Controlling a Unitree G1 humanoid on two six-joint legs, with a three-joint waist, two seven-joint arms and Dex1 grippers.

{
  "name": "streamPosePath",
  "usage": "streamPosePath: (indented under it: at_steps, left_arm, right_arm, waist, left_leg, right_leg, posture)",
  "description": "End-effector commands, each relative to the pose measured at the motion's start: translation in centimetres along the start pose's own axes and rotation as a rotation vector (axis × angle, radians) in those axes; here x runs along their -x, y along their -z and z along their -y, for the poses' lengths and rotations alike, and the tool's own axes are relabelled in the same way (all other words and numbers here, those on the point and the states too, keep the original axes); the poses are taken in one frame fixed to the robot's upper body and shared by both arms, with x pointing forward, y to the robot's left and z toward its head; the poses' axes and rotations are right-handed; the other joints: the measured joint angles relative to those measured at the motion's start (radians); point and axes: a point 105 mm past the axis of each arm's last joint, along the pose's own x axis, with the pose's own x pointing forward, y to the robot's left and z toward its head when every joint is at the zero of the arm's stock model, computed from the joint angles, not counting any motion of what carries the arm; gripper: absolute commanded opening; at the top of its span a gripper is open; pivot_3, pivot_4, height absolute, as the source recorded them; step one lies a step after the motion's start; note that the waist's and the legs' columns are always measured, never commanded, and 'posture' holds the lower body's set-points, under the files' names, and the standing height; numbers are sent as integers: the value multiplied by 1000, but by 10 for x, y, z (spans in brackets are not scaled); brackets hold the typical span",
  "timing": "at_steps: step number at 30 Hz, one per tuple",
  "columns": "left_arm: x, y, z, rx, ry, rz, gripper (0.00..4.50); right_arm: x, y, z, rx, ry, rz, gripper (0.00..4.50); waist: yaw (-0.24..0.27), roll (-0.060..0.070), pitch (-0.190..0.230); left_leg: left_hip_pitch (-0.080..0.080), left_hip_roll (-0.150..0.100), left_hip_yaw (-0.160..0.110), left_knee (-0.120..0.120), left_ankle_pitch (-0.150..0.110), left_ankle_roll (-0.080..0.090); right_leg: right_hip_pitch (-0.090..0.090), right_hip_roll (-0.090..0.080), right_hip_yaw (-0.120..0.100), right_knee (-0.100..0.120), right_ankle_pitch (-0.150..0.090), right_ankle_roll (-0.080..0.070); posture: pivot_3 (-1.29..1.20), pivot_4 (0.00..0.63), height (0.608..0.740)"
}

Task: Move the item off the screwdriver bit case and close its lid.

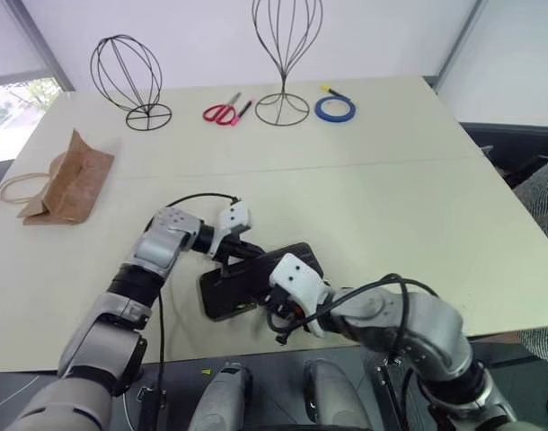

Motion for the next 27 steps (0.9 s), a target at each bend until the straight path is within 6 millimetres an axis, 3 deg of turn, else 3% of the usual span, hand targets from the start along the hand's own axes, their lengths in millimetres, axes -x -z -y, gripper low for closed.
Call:
streamPosePath:
  at_steps: [1,4,8,13,17,19,27]
  left_arm:
    - [7,-12,-11,-41,-61,40,0]
    - [36,-23,-27,-23,-200,108,0]
    - [81,-29,-27,11,-328,185,0]
    - [111,-42,-15,31,-465,268,0]
    - [115,-43,8,92,-546,346,0]
    - [115,-39,29,122,-565,358,0]
    - [109,-25,78,281,-668,428,0]
  right_arm:
    - [21,-8,-7,86,-82,36,14]
    - [41,-5,-3,120,-126,21,14]
    - [64,-9,10,181,-118,47,14]
    - [75,-26,52,205,65,143,14]
    - [79,-38,67,236,126,235,14]
    - [82,-38,70,249,136,251,14]
    - [88,-31,82,256,188,271,14]
  waist:
    - [1,0,0]
    - [-2,-2,1]
    - [-8,-1,2]
    - [-1,-1,2]
    - [4,-2,2]
    - [0,-2,2]
    - [4,-2,2]
  left_leg:
    - [0,0,0,0,0,0]
    - [0,0,0,0,0,0]
    - [0,1,0,-1,0,1]
    - [0,1,0,0,0,1]
    - [-1,0,1,0,0,1]
    - [-1,0,0,-1,-1,1]
    - [0,1,1,0,-1,1]
  right_leg:
    - [0,0,0,0,0,0]
    - [0,0,-1,-1,0,0]
    - [-1,1,-1,0,0,0]
    - [0,-1,-1,-1,0,0]
    - [0,-2,0,-2,0,0]
    - [0,-2,0,-2,0,1]
    - [0,-2,1,-2,0,0]
  posture:
    - [0,150,740]
    - [0,150,740]
    - [0,150,740]
    - [0,150,740]
    - [0,150,740]
    - [0,150,740]
    - [0,150,740]
